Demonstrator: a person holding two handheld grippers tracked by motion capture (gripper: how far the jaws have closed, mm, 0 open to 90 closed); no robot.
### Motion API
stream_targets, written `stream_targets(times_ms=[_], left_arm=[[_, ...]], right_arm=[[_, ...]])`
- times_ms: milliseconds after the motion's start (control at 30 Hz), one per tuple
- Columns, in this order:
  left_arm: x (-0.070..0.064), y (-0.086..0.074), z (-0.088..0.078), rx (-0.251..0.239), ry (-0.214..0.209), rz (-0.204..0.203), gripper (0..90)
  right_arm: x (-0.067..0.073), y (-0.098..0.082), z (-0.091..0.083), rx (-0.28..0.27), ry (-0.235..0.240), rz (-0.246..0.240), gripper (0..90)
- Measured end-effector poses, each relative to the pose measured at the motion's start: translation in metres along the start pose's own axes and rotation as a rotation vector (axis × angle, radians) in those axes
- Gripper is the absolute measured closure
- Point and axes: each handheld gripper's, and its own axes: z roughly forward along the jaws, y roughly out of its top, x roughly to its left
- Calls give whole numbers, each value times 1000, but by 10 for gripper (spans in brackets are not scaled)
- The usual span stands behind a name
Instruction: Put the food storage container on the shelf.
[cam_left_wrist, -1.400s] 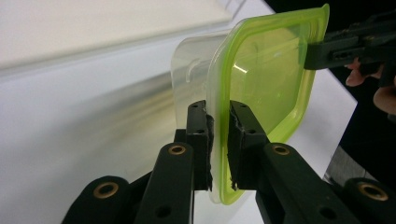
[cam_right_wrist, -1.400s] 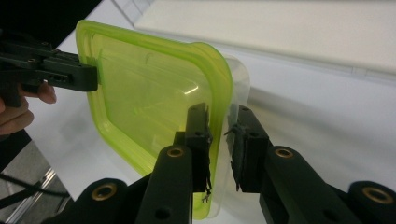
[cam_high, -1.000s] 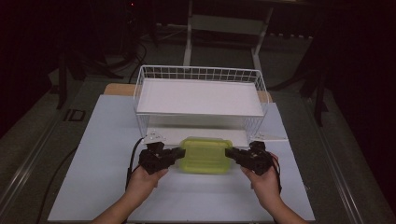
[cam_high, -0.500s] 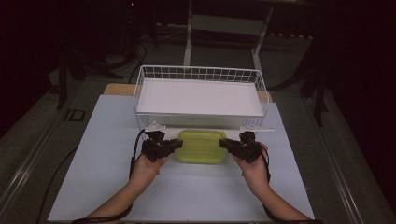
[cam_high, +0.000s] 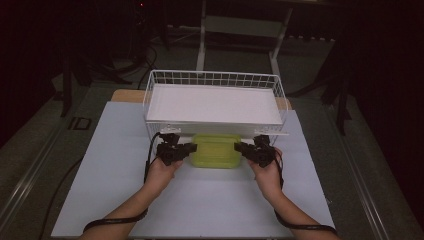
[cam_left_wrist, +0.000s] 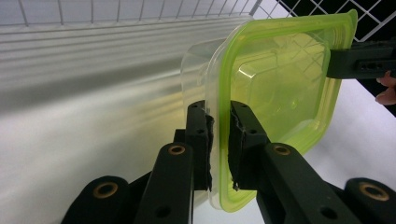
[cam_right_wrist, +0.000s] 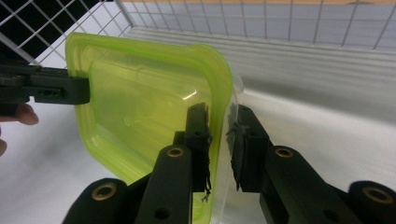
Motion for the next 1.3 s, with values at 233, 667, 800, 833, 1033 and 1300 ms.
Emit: stream_targets(times_ms=[233,667,800,833,1033,1300], left_arm=[[2,3,7,-19,22,26,801],[2,-1,10,-59,21,11,802],[-7,-2,1,-63,-13,26,801],[-9,-2,-2,-64,-21,24,802],[-13,-8,-2,-22,-14,30,801],[-4,-9,9,-12,14,7,797]], right_arm=[[-6,0,9,-34,-27,0,773],[-5,-7,9,-96,-63,-41,783],[-3,-6,-3,-97,-44,-17,788],[-3,-6,-6,-95,-37,-3,787],[-2,-13,-10,-64,-34,14,787],[-5,-17,4,-44,-54,4,786]])
